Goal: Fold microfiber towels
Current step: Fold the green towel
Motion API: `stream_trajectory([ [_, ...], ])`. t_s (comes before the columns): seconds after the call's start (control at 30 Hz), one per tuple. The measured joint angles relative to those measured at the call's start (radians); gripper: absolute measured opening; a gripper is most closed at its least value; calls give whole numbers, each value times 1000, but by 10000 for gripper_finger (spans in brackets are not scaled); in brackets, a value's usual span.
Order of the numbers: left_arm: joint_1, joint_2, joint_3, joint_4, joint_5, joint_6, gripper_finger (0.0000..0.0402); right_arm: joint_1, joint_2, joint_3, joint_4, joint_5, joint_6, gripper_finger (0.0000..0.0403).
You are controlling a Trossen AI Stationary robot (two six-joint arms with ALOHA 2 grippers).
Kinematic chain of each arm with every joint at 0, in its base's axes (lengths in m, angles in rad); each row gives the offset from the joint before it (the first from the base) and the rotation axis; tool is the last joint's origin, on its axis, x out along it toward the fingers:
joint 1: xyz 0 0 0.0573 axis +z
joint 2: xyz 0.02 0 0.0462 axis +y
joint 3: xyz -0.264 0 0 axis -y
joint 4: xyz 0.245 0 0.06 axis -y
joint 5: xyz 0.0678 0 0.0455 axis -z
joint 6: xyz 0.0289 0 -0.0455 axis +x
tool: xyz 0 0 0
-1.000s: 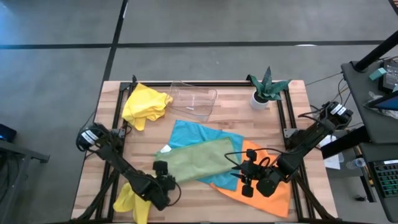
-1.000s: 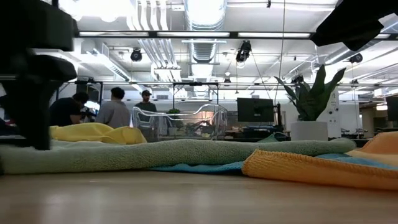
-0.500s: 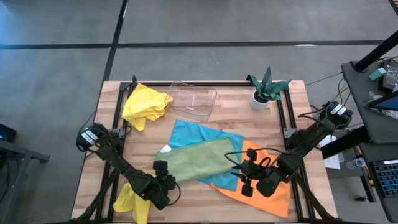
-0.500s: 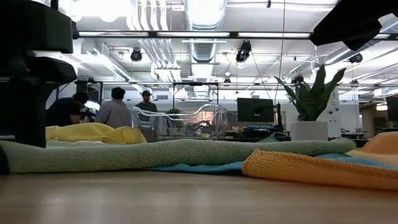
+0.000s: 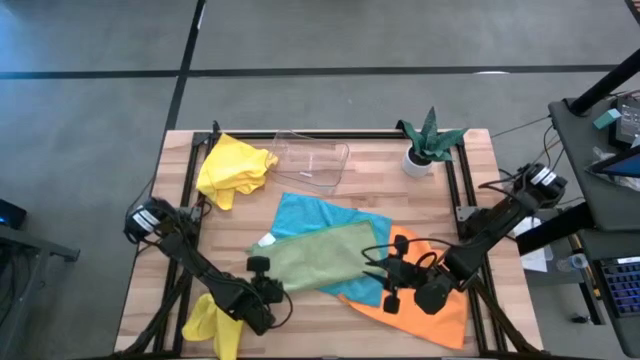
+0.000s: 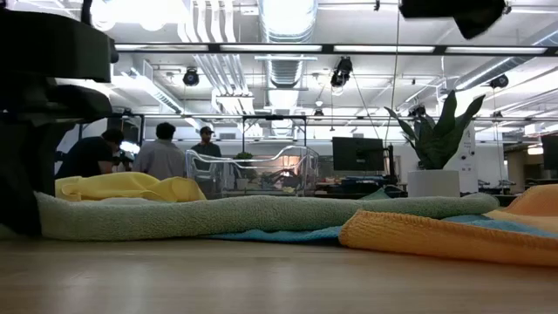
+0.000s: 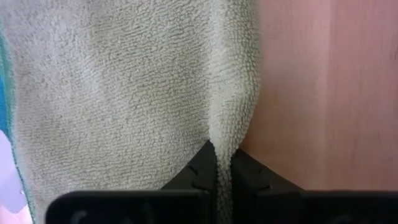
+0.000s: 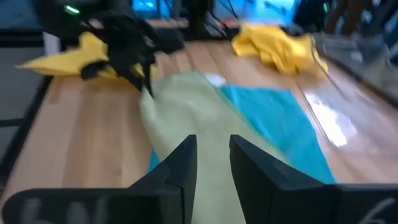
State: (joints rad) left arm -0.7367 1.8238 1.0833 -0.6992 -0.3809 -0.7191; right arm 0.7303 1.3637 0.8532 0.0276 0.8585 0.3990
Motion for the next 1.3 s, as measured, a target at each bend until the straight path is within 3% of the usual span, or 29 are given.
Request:
stream_trajectory([
  [0.23, 25, -61, 21, 5, 38, 23, 1, -29, 145, 5, 287, -23, -254, 105],
  [0.43, 57, -115, 32, 11, 68, 25, 1, -63, 331, 69, 407, -28, -395, 158],
  [0.67, 89, -141, 36, 60, 117, 27, 0, -108, 559, 322, 421, -27, -445, 243],
  [0.83, 103, -141, 36, 67, 140, 26, 0, -135, 758, 556, 386, -26, -558, 278],
  [1.03, 103, -142, 36, 70, 157, 25, 0, -159, 918, 790, 259, 30, -534, 282],
  [1.3, 103, -146, 36, 93, 166, 25, 0, -185, 1020, 934, 243, 24, -538, 257],
])
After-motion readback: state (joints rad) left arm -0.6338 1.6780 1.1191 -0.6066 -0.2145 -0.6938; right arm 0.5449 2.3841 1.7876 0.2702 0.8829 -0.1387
